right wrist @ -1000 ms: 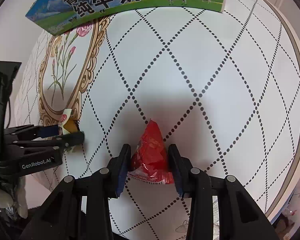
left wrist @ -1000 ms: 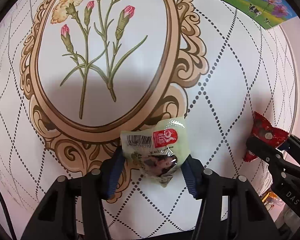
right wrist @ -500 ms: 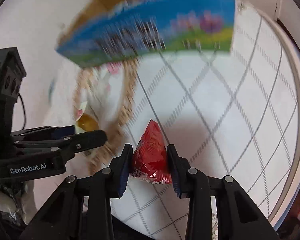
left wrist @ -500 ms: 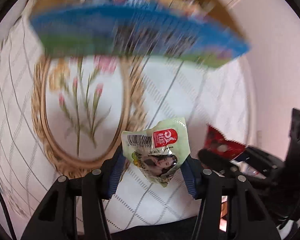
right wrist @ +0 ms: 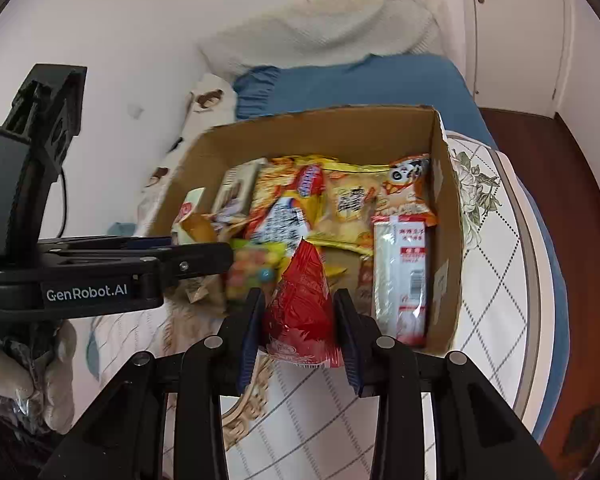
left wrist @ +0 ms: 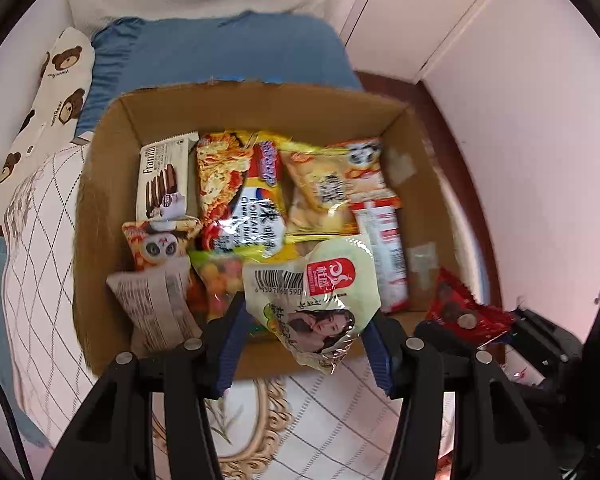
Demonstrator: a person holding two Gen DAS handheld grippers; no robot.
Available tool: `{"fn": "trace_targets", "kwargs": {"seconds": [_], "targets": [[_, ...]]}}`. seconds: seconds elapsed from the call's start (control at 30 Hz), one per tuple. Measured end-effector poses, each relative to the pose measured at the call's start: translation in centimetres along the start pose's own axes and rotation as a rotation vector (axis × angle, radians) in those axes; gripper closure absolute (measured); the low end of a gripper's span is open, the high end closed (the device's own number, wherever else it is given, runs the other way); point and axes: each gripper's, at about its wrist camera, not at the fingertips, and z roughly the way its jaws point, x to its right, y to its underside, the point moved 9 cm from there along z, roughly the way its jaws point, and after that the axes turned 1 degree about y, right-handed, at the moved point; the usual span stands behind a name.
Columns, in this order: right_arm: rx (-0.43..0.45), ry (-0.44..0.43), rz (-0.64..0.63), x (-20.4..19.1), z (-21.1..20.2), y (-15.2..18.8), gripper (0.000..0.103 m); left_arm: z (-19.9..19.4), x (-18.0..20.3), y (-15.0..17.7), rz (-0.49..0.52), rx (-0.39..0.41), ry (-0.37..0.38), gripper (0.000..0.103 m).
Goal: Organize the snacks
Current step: 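Carry both snacks into the box and open both tools to drop them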
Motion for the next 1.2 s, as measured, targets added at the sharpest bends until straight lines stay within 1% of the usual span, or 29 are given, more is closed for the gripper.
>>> {"fn": "trace_targets", "kwargs": {"seconds": [0.07,0.13,0.2,0.23,0.27,0.33,0.37,0.47,0.6,0.73,0.87,1.07,1.2], "targets": [[-0.042,0.0,0.007,0.5,1.7,-0.3,0.065,2.2,-1.0,0.1,-0.021,-0.039,-0.005,0.05],[-0.087,0.011,0.024,1.1,3.3,0.0,0.063,4.0,-1.8,0.4,-0.042,-0.095,-0.01,0.05],[-0.109,0.049,0.036,2.0,4.2,0.1,0.043,5.4,-2.6,1.1,-0.061,-0.14,-0.035,0.049],[-0.121,0.057,0.04,2.3,4.6,0.1,0.026,5.9,-2.8,1.2,-0.06,-0.152,-0.048,0.041],[-0.126,0.07,0.045,2.6,4.8,0.2,0.017,6.0,-3.0,1.3,-0.055,-0.148,-0.064,0.024],[-0.133,0.119,0.04,3.3,5.0,0.0,0.011,5.8,-3.1,1.2,-0.044,-0.125,-0.093,0.008],[-0.131,0.148,0.037,3.6,5.0,-0.1,0.007,5.6,-3.1,1.1,-0.045,-0.112,-0.099,0.008],[-0.125,0.252,0.025,4.8,4.8,-0.5,0.005,4.8,-3.1,0.9,-0.049,-0.085,-0.11,0.008],[-0.125,0.261,0.041,5.0,4.7,-0.7,0.005,3.8,-3.6,0.9,-0.037,-0.042,-0.169,0.008],[-0.118,0.29,0.045,4.8,4.6,-0.5,0.004,3.2,-4.5,0.9,-0.038,-0.022,-0.228,0.008],[-0.105,0.302,0.051,4.6,4.1,-0.4,0.003,2.4,-5.3,1.0,-0.046,0.005,-0.252,0.008],[-0.072,0.312,0.051,4.0,2.4,-0.4,0.003,1.5,-5.2,1.6,-0.052,0.042,-0.254,0.008],[-0.02,0.327,0.034,3.4,0.2,-0.3,0.003,-1.1,-4.6,2.2,-0.043,0.121,-0.282,0.008]]}}
